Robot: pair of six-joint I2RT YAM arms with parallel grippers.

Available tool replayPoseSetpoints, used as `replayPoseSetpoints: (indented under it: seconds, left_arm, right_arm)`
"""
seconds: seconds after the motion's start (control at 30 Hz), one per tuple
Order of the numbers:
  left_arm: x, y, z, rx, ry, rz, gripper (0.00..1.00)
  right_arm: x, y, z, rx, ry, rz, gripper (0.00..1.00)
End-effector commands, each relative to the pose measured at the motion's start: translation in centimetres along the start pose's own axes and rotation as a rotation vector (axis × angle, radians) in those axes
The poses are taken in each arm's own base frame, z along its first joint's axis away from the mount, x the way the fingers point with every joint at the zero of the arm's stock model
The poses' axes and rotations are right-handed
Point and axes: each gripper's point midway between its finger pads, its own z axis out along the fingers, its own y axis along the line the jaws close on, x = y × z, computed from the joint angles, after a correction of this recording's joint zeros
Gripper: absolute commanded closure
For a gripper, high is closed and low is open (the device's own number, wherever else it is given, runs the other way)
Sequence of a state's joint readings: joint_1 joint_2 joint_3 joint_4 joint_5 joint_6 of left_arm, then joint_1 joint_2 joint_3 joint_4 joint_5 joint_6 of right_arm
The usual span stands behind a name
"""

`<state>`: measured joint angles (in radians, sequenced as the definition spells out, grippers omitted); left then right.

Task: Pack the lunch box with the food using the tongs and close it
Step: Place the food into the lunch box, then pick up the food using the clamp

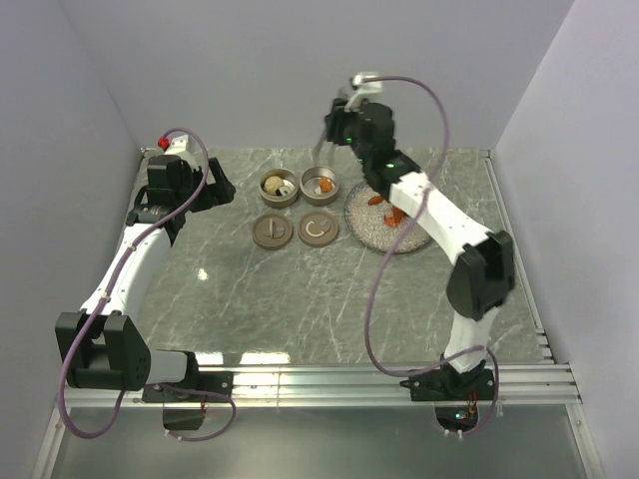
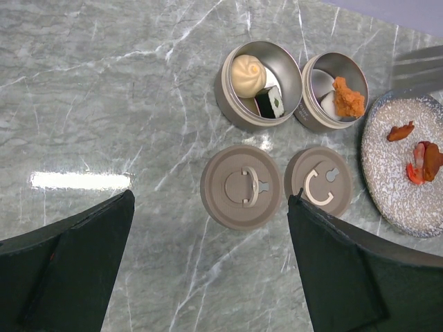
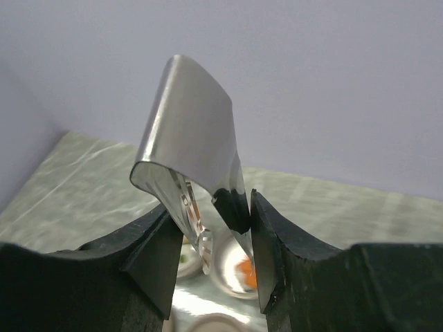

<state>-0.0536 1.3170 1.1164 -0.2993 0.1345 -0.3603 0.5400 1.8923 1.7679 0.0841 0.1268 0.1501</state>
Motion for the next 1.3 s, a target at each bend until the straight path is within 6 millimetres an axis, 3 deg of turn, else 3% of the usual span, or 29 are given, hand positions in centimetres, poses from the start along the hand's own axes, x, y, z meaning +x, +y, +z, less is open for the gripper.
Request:
replayPoseSetpoints:
  seconds: [0.0,0.03,0.1,0.13,0.2,0.23,0.33,0.6,1.27]
  left_arm:
    - [-1.1,-0.5,-0.6,0.028,-0.048,0.013,0.01]
    - [-1.2,-0.6,-0.7,0.031,-0.049,0.014,0.01]
    - [-1.1,-0.7,-0.6,0.035,-0.047,0.011,0.00]
    - [-1.1,-0.7,-0.6,0.039,-0.048,0.011,0.00]
    - [-0.9,-0.8,-0.5,0.044,-0.043,0.009,0.01]
    - [-0.8,-0.7,-0.4,0.044,-0.039,0.007,0.00]
    - [-0.9,-0.9,-0.4,0.054,-0.039,0.006,0.01]
    - [-0.9,-1.1,-0.7,0.061,-0.041,0.004,0.01]
    - [-1.3,-1.1,-0.8,0.049,-0.036,0.010,0.01]
  right_arm:
    - [-6.6,-5.6,-4.2,0.146,-0.145,-0.006,0.52]
    - [-4.5,-7.1,-4.7,0.185,-0.102,-0.018,0.52]
    - [-4.5,-9.9,-6.7,0.268,-0.093,-0.046,0.52]
    - [-2.5,-11.1,-7.5,0.303,-0.049,-0.065,0.52]
    - [-2.3,-13.2,-9.5,0.373,-0.042,-0.100,0.52]
    - [-0.4,-14.0,-10.0,0.391,-0.002,-0.115,0.52]
    - [1.3,-16.3,-11.6,0.448,0.041,-0.124,0.52]
    - [4.8,-18.2,-11.8,0.484,0.122,-0.141,0.51]
    - [8.9,-20.1,-8.9,0.443,0.180,-0.076,0.50]
